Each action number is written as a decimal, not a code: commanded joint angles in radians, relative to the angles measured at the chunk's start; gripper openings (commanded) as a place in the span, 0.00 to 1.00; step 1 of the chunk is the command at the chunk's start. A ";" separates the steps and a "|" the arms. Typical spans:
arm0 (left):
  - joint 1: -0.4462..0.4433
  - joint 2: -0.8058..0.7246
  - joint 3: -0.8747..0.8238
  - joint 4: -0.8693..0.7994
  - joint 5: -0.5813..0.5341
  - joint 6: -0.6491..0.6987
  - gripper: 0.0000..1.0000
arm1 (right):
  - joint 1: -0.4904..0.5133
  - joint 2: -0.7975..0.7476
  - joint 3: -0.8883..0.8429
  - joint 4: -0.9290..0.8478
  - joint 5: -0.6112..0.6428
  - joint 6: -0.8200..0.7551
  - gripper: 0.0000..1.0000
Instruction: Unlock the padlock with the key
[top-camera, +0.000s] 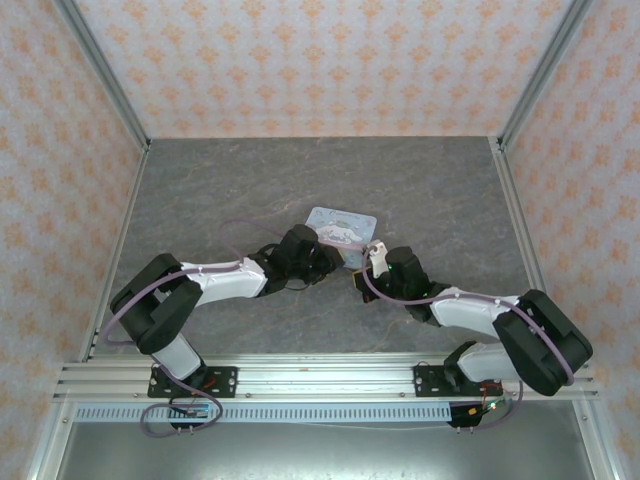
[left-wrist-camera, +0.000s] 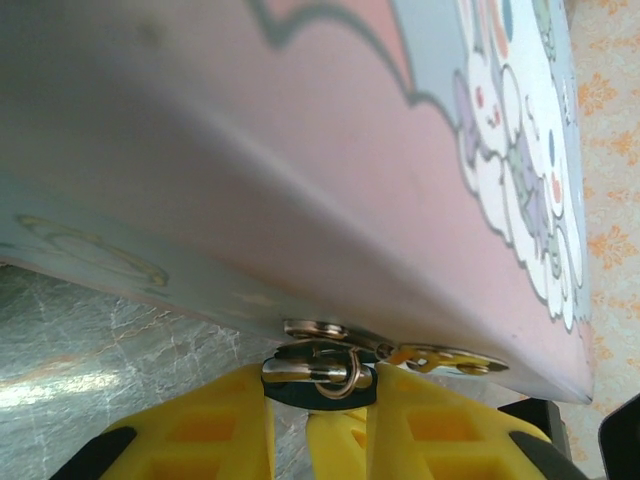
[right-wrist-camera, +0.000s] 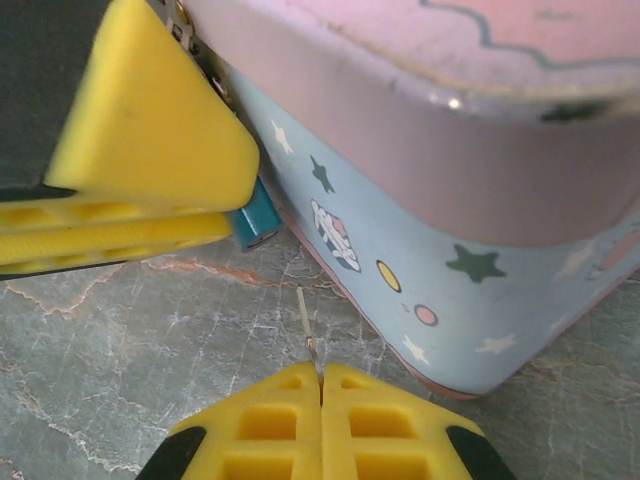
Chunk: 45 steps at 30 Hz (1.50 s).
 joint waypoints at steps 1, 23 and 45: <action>0.008 -0.043 0.013 0.004 0.003 0.001 0.25 | 0.005 -0.011 0.033 0.019 -0.032 -0.027 0.00; 0.009 -0.031 0.014 0.013 0.006 -0.004 0.26 | 0.005 -0.009 0.041 0.071 -0.050 0.000 0.00; 0.005 -0.026 0.013 0.059 0.053 -0.036 0.26 | 0.005 0.040 0.033 0.177 -0.037 0.025 0.00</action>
